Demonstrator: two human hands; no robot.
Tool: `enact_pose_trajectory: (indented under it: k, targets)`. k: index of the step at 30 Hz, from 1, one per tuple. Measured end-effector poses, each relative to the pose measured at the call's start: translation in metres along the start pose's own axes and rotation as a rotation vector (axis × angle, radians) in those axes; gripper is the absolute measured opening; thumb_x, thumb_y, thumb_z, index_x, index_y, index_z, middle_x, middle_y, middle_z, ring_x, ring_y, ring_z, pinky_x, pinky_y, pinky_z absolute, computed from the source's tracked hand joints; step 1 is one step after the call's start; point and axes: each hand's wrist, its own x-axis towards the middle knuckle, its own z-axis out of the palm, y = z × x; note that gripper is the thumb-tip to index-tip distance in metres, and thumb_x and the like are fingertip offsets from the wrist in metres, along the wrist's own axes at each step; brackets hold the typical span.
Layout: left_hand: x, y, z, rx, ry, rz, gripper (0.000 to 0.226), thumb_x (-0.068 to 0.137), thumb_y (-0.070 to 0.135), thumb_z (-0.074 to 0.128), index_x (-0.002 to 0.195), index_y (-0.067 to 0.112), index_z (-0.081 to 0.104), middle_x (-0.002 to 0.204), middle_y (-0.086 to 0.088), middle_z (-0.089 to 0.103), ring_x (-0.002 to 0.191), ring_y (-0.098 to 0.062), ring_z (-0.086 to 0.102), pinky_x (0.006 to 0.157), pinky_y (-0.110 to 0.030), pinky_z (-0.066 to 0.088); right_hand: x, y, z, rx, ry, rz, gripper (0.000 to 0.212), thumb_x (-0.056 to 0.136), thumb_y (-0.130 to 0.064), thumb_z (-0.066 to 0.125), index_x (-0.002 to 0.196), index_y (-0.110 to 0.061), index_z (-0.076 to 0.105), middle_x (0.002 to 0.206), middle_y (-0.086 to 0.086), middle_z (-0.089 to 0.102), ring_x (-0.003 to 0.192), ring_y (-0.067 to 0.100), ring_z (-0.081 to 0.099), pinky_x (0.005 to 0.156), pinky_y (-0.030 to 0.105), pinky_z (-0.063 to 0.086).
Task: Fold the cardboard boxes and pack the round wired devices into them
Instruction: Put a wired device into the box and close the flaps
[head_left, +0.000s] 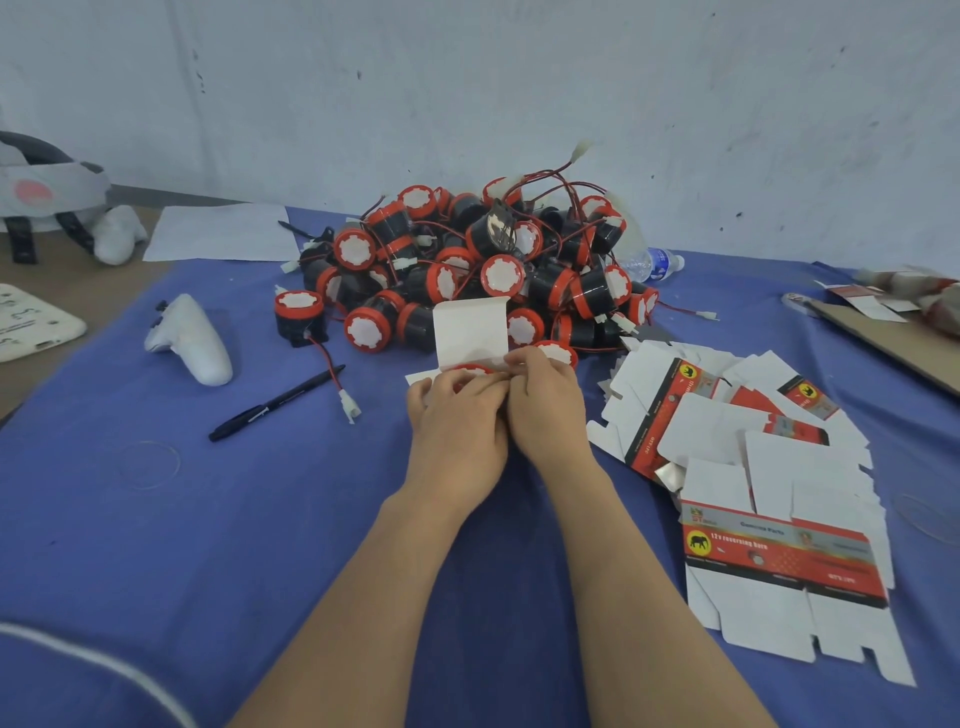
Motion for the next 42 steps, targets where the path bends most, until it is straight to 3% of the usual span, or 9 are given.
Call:
enact_pose_trajectory:
  k: [5, 12, 18, 24, 28, 31, 35, 37, 42]
  targets:
    - [-0.001, 0.001, 0.000, 0.040, -0.005, 0.012, 0.037, 0.100, 0.025, 0.039, 0.135, 0.031, 0.051, 0.146, 0.014, 0.041, 0.134, -0.013, 0.025, 0.106, -0.029, 0.009, 0.001, 0.002, -0.002, -0.084, -0.055, -0.068, 0.036, 0.096, -0.009, 0.035, 0.125, -0.014, 0.054, 0.132, 0.007, 0.052, 0.127, 0.023, 0.041, 0.112, 0.045, 0.026]
    - [-0.002, 0.002, 0.004, 0.063, -0.050, 0.021, 0.044, 0.100, 0.023, 0.037, 0.143, 0.031, 0.039, 0.151, 0.009, 0.028, 0.137, -0.017, 0.017, 0.112, -0.033, 0.010, 0.000, 0.001, -0.001, -0.004, 0.051, -0.101, 0.030, 0.094, -0.002, 0.040, 0.110, -0.006, 0.065, 0.115, 0.008, 0.059, 0.090, 0.013, 0.051, 0.076, 0.013, 0.035]
    - [-0.003, -0.002, 0.003, 0.005, -0.018, -0.008, 0.037, 0.100, 0.027, 0.039, 0.134, 0.033, 0.051, 0.139, 0.006, 0.041, 0.130, -0.015, 0.032, 0.109, -0.030, 0.013, 0.000, -0.001, -0.009, -0.214, 0.075, -0.027, 0.028, 0.094, -0.009, 0.041, 0.102, -0.004, 0.067, 0.107, 0.011, 0.062, 0.093, 0.023, 0.057, 0.080, 0.033, 0.048]
    - [0.002, -0.002, 0.001, -0.093, 0.156, -0.135, 0.032, 0.093, 0.023, 0.054, 0.125, 0.021, 0.056, 0.137, 0.000, 0.046, 0.128, -0.021, 0.038, 0.105, -0.031, 0.019, 0.000, -0.005, -0.011, -0.531, 0.057, -0.044, 0.026, 0.094, -0.016, 0.038, 0.096, -0.009, 0.063, 0.101, 0.008, 0.060, 0.102, 0.025, 0.050, 0.091, 0.036, 0.032]
    - [0.005, -0.010, -0.004, -0.302, 0.224, -0.407, 0.071, 0.089, 0.032, 0.064, 0.147, 0.013, 0.028, 0.153, -0.008, 0.026, 0.143, -0.025, 0.022, 0.114, -0.038, 0.021, -0.002, -0.006, -0.011, -0.498, 0.053, -0.083, 0.027, 0.094, -0.018, 0.038, 0.084, -0.012, 0.062, 0.092, 0.005, 0.064, 0.088, 0.023, 0.051, 0.093, 0.037, 0.033]
    - [0.007, -0.008, -0.008, -0.678, 0.189, -0.533, 0.078, 0.093, 0.029, 0.060, 0.152, 0.015, 0.011, 0.141, -0.008, 0.047, 0.125, -0.024, 0.048, 0.093, -0.031, 0.042, -0.006, -0.006, -0.012, -0.240, 0.051, -0.108, 0.024, 0.091, -0.011, 0.043, 0.085, -0.008, 0.066, 0.088, 0.003, 0.067, 0.079, 0.021, 0.054, 0.079, 0.036, 0.047]
    - [0.012, -0.003, -0.012, -1.045, 0.258, -0.662, 0.054, 0.101, 0.049, 0.030, 0.146, 0.019, 0.031, 0.139, -0.005, 0.051, 0.127, -0.020, 0.047, 0.098, -0.033, 0.040, -0.006, -0.002, -0.012, -0.101, 0.043, -0.083, 0.027, 0.093, -0.012, 0.045, 0.106, -0.016, 0.068, 0.097, -0.002, 0.065, 0.080, 0.011, 0.048, 0.070, 0.025, 0.042]
    - [0.014, -0.006, -0.014, -1.325, 0.281, -0.735, 0.043, 0.103, 0.043, 0.025, 0.125, 0.022, 0.056, 0.115, 0.002, 0.066, 0.104, -0.007, 0.059, 0.086, -0.025, 0.045, -0.004, -0.001, -0.011, -0.106, 0.039, -0.084, 0.026, 0.093, -0.012, 0.045, 0.106, -0.017, 0.068, 0.101, 0.000, 0.068, 0.079, 0.011, 0.049, 0.069, 0.025, 0.041]
    - [0.014, -0.011, -0.013, -1.207, 0.225, -0.636, 0.031, 0.099, 0.023, 0.039, 0.093, 0.026, 0.069, 0.083, 0.008, 0.072, 0.072, -0.002, 0.065, 0.055, -0.014, 0.049, -0.004, -0.001, -0.008, -0.159, -0.001, -0.117, 0.027, 0.093, -0.013, 0.043, 0.104, -0.019, 0.067, 0.100, -0.002, 0.068, 0.078, 0.011, 0.049, 0.067, 0.025, 0.038]
